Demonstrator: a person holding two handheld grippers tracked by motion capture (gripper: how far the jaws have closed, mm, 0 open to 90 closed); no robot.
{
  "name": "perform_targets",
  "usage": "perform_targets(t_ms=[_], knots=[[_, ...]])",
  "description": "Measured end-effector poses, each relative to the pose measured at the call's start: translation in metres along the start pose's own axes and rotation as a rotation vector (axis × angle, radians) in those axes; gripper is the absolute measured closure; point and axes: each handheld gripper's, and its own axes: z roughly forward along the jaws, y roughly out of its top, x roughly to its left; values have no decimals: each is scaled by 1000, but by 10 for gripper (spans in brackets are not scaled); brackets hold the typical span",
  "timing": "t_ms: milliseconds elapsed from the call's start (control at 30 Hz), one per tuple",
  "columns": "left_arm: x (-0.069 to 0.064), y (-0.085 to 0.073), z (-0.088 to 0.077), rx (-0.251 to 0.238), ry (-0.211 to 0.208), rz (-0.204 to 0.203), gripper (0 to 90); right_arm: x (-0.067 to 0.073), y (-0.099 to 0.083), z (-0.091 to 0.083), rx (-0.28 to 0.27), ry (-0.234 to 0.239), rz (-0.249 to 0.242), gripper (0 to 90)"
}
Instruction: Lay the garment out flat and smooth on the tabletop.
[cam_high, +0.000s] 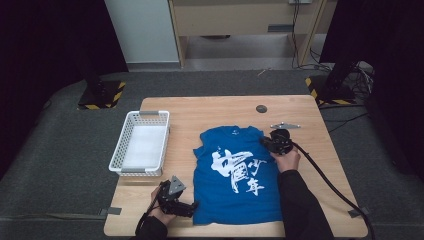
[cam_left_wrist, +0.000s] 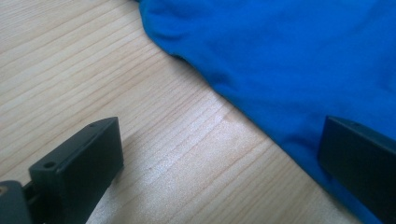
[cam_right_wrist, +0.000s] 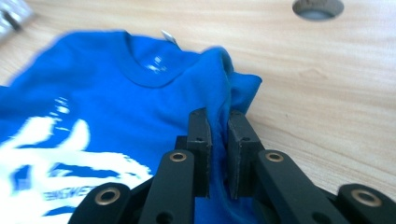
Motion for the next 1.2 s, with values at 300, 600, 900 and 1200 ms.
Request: perform_targets(t_ms=[300,600,900,1200], knots=[[-1,0,1,-4,1,-1,0,15,14,-26,-41,58,-21,817],[-1,0,1,-5,1,-1,0,48,19,-25,-29,83,-90,817],[-1,0,1,-5,1,-1,0,73,0,0,15,120,-120,815],[-1,0,1,-5,1,-1,0,89,-27,23,51,135,-154,797]])
